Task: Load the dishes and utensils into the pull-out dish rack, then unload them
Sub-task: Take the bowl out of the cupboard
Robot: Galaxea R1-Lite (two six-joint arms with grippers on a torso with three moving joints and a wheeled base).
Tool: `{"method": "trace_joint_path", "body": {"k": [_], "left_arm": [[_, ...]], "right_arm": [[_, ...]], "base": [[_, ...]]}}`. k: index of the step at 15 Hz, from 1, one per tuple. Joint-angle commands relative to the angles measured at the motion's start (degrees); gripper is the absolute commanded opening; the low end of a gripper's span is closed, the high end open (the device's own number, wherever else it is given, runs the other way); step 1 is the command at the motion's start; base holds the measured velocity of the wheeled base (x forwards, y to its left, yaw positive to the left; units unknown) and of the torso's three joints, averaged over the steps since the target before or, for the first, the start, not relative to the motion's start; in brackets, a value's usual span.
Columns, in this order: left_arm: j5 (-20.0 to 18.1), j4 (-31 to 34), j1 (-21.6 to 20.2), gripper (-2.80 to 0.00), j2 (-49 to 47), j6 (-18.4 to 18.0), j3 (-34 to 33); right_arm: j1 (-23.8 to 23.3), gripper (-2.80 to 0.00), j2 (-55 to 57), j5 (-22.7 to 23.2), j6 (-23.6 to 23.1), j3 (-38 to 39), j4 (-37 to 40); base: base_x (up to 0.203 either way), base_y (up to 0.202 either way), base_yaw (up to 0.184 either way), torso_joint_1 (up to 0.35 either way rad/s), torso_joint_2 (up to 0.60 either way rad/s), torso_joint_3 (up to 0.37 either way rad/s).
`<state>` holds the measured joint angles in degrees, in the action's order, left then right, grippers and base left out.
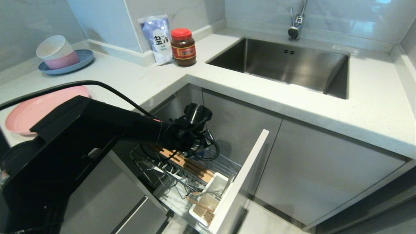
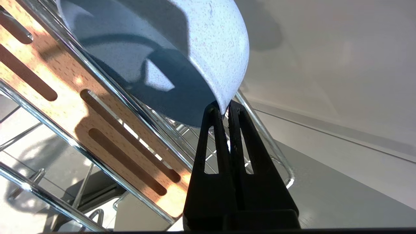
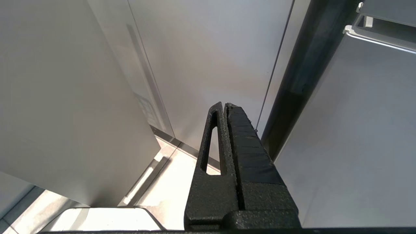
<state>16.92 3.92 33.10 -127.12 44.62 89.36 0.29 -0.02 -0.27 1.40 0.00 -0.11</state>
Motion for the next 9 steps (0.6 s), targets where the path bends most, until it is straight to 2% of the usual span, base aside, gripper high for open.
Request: {"method": "trace_joint_path", "body": {"k": [1, 9], "left_arm": [[0.2, -0.1, 0.5, -2.8, 2.4, 0.4, -0.6], [0.1, -0.1, 2.7, -2.8, 14.2, 0.3, -4.9]], "right_arm": [[0.0, -2.8, -0.2, 0.0, 0.0, 0.1, 0.0], [0.0, -2.8, -0.2, 0.0, 0.0, 0.1, 0.0]], "base": [[0.0, 0.0, 0.0, 0.0, 0.0, 0.0], [0.0, 0.0, 0.0, 0.0, 0.0, 0.0]]}}
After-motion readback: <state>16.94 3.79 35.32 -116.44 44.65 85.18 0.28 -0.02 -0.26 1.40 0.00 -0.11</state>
